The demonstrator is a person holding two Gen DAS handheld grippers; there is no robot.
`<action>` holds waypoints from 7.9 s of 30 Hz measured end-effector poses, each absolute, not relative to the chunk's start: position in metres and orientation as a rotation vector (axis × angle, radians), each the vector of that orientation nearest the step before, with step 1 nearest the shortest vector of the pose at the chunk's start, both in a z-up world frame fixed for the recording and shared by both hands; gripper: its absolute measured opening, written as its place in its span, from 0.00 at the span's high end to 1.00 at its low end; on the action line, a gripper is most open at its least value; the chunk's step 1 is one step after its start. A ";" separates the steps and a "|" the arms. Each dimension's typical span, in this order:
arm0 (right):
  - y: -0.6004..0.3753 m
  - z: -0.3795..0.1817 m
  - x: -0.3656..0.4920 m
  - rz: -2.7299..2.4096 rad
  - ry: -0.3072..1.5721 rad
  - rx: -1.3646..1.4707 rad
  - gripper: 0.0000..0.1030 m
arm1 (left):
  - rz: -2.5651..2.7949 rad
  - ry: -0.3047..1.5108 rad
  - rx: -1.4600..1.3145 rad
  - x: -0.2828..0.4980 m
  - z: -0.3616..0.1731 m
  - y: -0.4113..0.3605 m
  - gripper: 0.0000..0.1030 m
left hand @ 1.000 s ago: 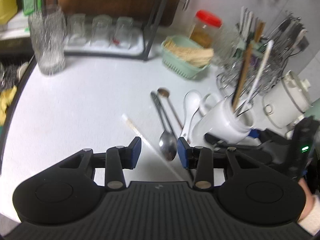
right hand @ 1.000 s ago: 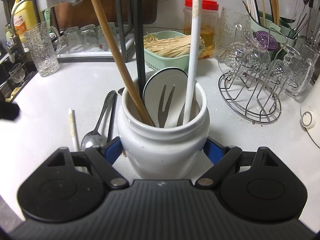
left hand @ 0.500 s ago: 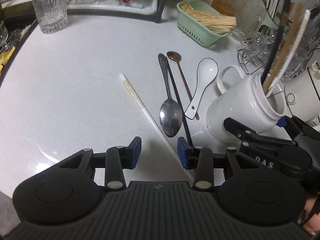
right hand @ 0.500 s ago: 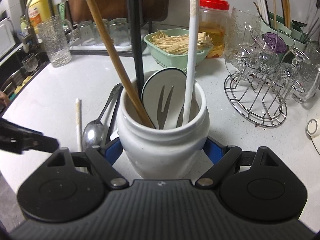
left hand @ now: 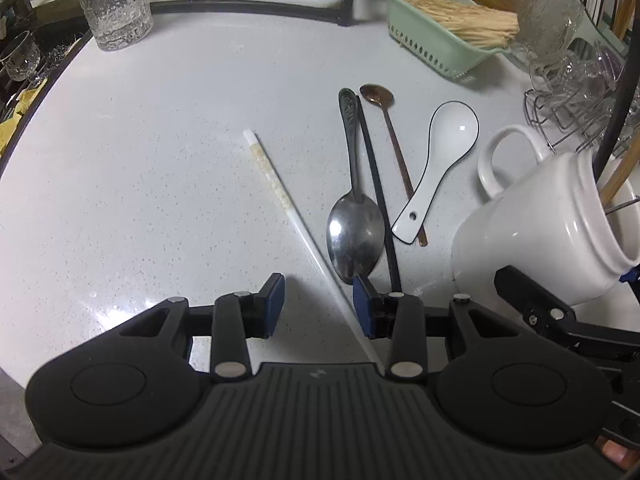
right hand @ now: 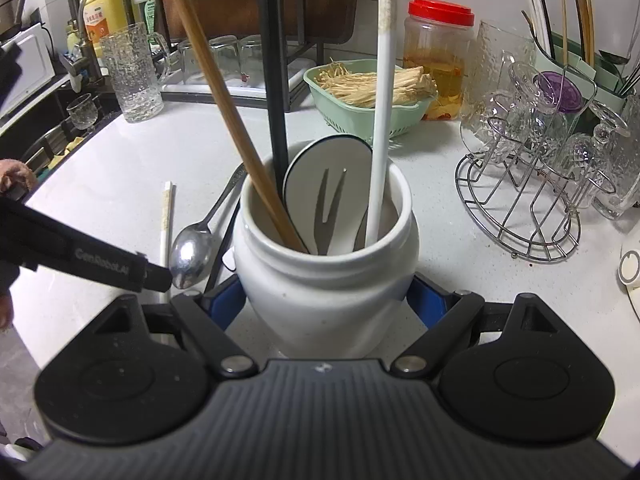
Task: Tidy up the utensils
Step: 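Move the left gripper down to the white chopstick on the counter, then close the left gripper on the white chopstick, then lift the white chopstick upright and carry it over the jar, then lower the white chopstick into the jar and open the left gripper, then move the left gripper down to the engraved silver spoon's handle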
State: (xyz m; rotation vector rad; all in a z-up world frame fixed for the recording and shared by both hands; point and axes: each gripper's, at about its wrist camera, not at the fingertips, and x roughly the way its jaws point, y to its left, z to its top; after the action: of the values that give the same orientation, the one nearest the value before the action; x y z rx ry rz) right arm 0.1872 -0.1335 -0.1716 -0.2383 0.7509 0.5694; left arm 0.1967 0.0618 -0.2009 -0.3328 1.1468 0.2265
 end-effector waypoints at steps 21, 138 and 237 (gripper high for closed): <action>-0.133 -0.172 0.187 0.572 0.740 -0.248 0.14 | 0.216 1.229 -0.146 0.205 -0.204 0.035 0.93; -0.138 -0.178 0.178 0.672 0.665 -0.337 0.14 | 0.038 0.664 -0.171 0.104 0.049 0.006 0.95; -0.117 -0.181 0.174 0.422 0.721 -0.254 0.14 | -0.012 0.885 -0.497 0.140 -0.087 0.138 0.63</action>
State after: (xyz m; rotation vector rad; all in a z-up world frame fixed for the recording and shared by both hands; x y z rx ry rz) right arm 0.1744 -0.1173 -0.1805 -0.2537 0.7207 0.4224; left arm 0.1399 0.1376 -0.0869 -0.4975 0.8854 -0.0122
